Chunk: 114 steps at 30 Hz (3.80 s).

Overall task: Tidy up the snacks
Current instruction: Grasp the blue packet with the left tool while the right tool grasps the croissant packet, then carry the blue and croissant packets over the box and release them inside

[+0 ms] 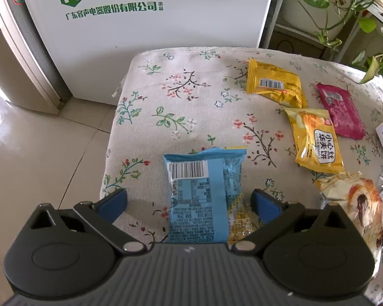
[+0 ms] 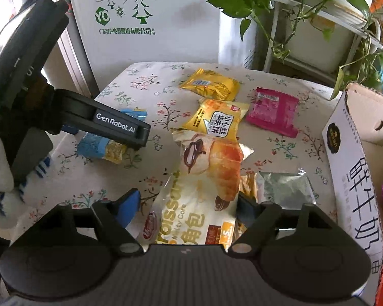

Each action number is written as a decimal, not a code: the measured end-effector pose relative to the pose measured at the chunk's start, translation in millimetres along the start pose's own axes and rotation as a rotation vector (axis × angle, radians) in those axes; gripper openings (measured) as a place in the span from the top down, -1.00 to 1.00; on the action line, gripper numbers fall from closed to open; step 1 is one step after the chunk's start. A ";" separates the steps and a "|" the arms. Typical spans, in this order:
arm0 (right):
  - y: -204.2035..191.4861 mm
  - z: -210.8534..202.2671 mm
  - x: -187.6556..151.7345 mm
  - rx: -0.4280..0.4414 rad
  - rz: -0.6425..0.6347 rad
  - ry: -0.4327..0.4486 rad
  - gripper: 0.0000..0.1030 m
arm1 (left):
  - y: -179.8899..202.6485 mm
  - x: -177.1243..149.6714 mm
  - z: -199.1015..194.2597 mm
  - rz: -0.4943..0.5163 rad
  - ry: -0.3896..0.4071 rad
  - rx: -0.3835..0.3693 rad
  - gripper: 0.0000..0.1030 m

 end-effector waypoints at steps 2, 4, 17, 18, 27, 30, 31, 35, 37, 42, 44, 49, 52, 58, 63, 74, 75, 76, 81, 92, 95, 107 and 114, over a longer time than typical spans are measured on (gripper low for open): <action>2.8 -0.1 1.4 -0.001 0.003 0.000 -0.39 | 1.2 0.6 -1.0 0.001 -0.001 -0.005 -0.92; 5.0 -0.5 1.6 0.004 0.011 -0.002 -0.34 | 3.4 1.6 -3.4 0.012 0.003 -0.023 -0.81; 12.0 -7.6 5.7 0.037 0.064 -0.003 -0.18 | 19.1 1.2 -26.0 0.061 0.061 -0.066 0.02; 12.7 -8.8 6.8 0.039 0.068 -0.001 -0.18 | 18.4 0.9 -28.3 0.047 0.068 -0.072 0.02; 17.8 -34.4 21.2 0.055 0.089 0.056 -0.17 | 12.4 -12.7 -64.3 -0.069 0.159 -0.091 0.02; 20.1 -44.9 23.3 0.061 0.089 0.073 -0.17 | 11.9 -19.1 -77.0 -0.088 0.190 -0.099 0.02; 21.7 -49.0 24.1 0.061 0.090 0.080 -0.17 | 11.5 -21.0 -81.0 -0.092 0.201 -0.095 0.02; 33.0 -67.9 28.3 0.045 0.103 0.119 -0.17 | 11.5 -27.2 -94.1 -0.104 0.239 -0.085 0.02; 40.9 -80.4 31.1 0.041 0.119 0.143 -0.17 | 12.4 -29.2 -100.7 -0.103 0.263 -0.075 0.02; 56.2 -108.7 39.5 0.040 0.145 0.212 -0.17 | 12.9 -36.4 -116.1 -0.127 0.323 -0.052 0.02; 61.3 -115.9 43.1 0.047 0.157 0.231 -0.17 | 15.2 -40.8 -120.4 -0.137 0.332 -0.051 0.02; 74.7 -130.4 51.2 0.055 0.180 0.276 -0.17 | 28.6 -46.3 -128.4 -0.132 0.346 -0.052 0.02; 85.0 -135.1 52.4 0.047 0.206 0.290 -0.17 | 42.0 -44.8 -129.5 -0.121 0.341 -0.073 0.02; 111.2 -143.7 54.7 0.025 0.268 0.309 -0.17 | 74.4 -40.8 -136.5 -0.108 0.339 -0.123 0.02; 135.1 -158.6 56.8 0.018 0.322 0.345 -0.17 | 105.9 -30.7 -145.3 -0.083 0.350 -0.172 0.02; 194.1 -181.5 49.8 -0.011 0.445 0.377 -0.17 | 190.0 -12.2 -166.3 0.016 0.373 -0.293 0.02; 197.8 -182.5 48.4 -0.017 0.453 0.377 -0.17 | 197.6 -10.8 -167.2 0.023 0.373 -0.304 0.02; 200.9 -183.0 47.3 -0.020 0.460 0.377 -0.17 | 205.8 -9.4 -168.3 0.031 0.373 -0.316 0.02; 214.4 -183.6 42.5 -0.040 0.497 0.367 -0.17 | 243.4 -1.7 -167.2 0.074 0.367 -0.353 0.02; 241.9 -179.3 32.5 -0.068 0.620 0.339 -0.17 | 294.5 9.7 -150.8 0.121 0.316 -0.388 0.02; 248.4 -178.0 30.0 -0.081 0.648 0.335 -0.17 | 303.6 13.2 -149.1 0.142 0.317 -0.391 0.01; 260.4 -175.2 26.3 -0.094 0.733 0.336 -0.43 | 317.3 22.1 -145.6 0.157 0.315 -0.398 -0.55; 255.7 -176.6 32.1 -0.080 0.724 0.356 -0.56 | 289.8 31.6 -149.9 0.115 0.315 -0.409 -0.56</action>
Point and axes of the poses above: each gripper's, at about its wrist camera, not at the fingertips, and z roughly the way its jaws point, y to its right, x to its top, the point moved 10 cm from there along z, roughly the way its jaws point, and after that the axes turned 1 degree about -x, right-handed, at the moved point
